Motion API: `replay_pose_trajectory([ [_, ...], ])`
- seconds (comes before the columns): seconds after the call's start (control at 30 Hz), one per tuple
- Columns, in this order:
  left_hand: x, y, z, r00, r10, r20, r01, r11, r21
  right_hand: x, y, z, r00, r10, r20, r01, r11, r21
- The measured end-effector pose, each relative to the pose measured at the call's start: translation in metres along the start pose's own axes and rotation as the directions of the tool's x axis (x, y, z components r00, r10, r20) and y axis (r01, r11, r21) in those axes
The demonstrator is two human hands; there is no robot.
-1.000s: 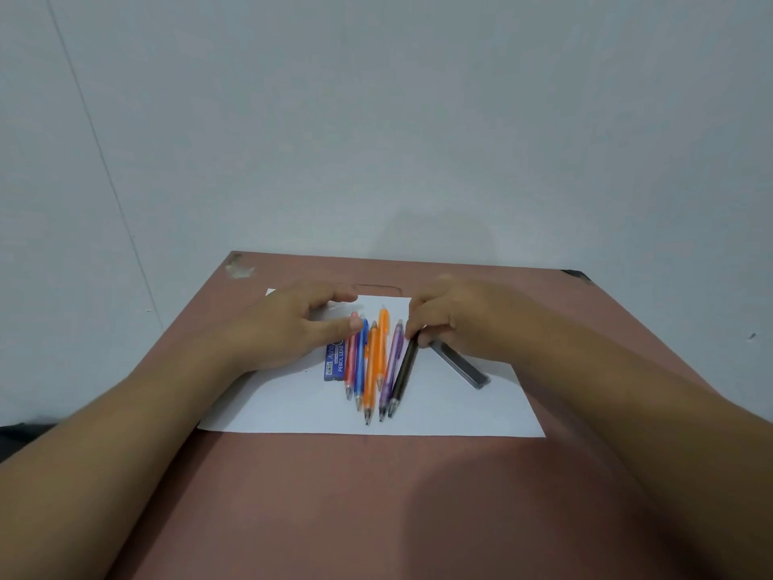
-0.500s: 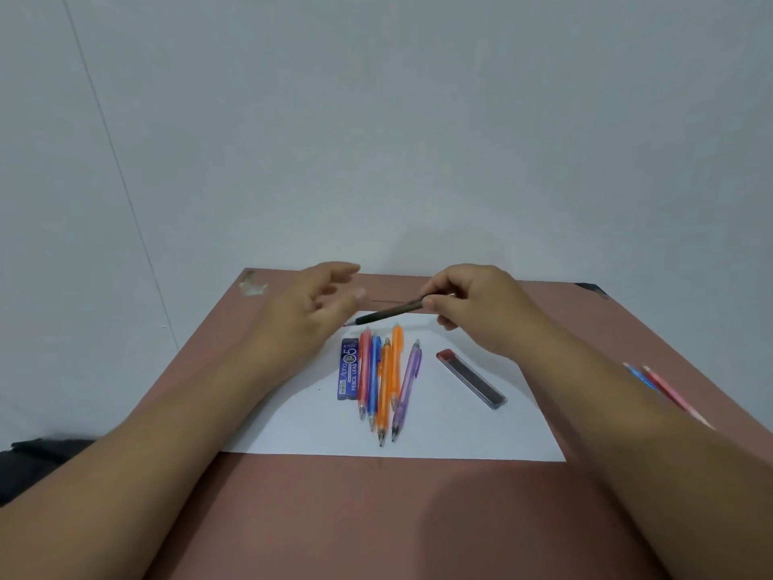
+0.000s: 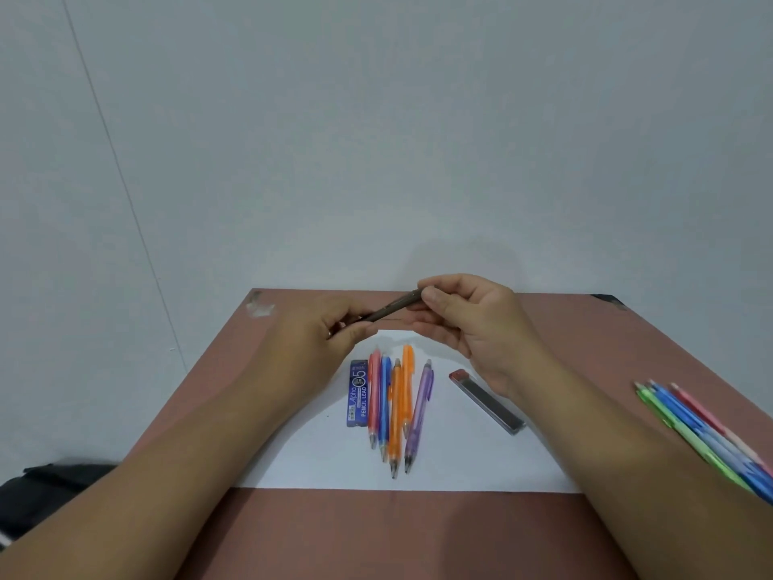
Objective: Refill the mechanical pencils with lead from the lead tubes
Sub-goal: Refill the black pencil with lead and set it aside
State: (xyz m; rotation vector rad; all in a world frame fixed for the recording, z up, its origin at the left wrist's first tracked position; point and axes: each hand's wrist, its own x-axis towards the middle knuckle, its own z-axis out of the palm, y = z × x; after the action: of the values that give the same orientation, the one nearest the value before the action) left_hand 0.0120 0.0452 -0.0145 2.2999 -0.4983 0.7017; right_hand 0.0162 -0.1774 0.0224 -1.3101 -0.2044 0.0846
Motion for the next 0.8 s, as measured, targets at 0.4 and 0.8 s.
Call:
replay_pose_trajectory([
  [0.4,0.0,0.0,0.002,0.999,-0.044,0.019,0.044,0.999,0.007,0.003,-0.003,-0.018,0.98,-0.106,-0.168,0.088,0.99,-0.11],
  [0.8,0.0,-0.004,0.001,0.995,-0.093,0.034,0.093,0.996,0.015,0.013,0.01,-0.045,0.996,-0.063,0.063,0.077,0.237,-0.968],
])
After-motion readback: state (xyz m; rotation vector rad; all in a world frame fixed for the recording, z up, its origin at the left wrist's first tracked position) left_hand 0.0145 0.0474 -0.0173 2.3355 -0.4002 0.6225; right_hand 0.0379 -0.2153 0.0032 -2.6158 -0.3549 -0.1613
